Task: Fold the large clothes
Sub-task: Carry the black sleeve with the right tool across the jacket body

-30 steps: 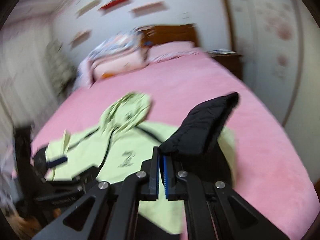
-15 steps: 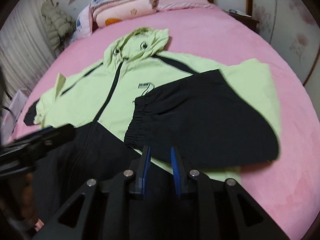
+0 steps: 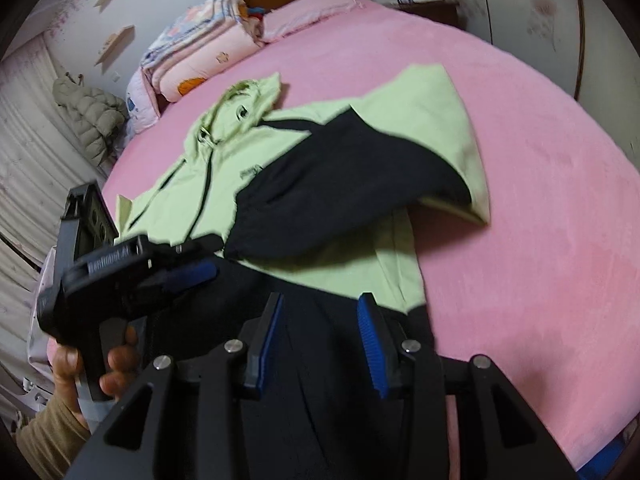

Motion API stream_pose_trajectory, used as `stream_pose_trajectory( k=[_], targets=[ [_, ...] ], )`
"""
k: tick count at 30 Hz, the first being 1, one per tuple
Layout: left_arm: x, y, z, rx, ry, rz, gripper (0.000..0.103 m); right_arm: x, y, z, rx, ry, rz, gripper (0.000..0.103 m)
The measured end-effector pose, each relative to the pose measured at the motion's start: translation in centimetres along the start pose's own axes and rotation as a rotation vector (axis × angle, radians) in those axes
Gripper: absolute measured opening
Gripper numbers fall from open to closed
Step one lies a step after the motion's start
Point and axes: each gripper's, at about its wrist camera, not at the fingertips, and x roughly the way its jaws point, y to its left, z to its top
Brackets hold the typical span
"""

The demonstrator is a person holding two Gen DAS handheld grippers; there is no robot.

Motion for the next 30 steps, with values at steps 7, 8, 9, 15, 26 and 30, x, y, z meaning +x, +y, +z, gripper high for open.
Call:
stream_pose_trajectory(
  k=[7,8,9,15,26,30],
  targets=[
    [2.4,0.6,1.4,-0.100,-0.013,-0.048,0.057,0.5,-0.5,-0.1,0.000,-0.020,-0.015,0.038],
    [2.7,0.5,1.7,-0.109,-0.010,-0.044,0.049,0.6,-0.6,0.1,0.001,-0.026,-0.024,0.038],
    [3.0,0.2,1.8,-0.113,-0.009,-0.034,0.039,0.6,-0.8,0.2,0.005,-0.029,-0.031,0.038],
    [0.5,-5.1,2.9,0.031,-0.083,0.008,0.008,0.7,-2.6,1.0,0.057,-0.047,-0.046,0.038],
    [-10.0,-17.9,8.4,0.373,-0.330,0.072,0.007,3.6,-4.7,3.9,0.103,-0.019,-0.081,0.038],
    [-13.1,-19.7,9.9,0.394,-0.399,0.104,0.007,4.7,-3.2,5.2,0.041,-0.032,-0.118,0.038]
  ],
)
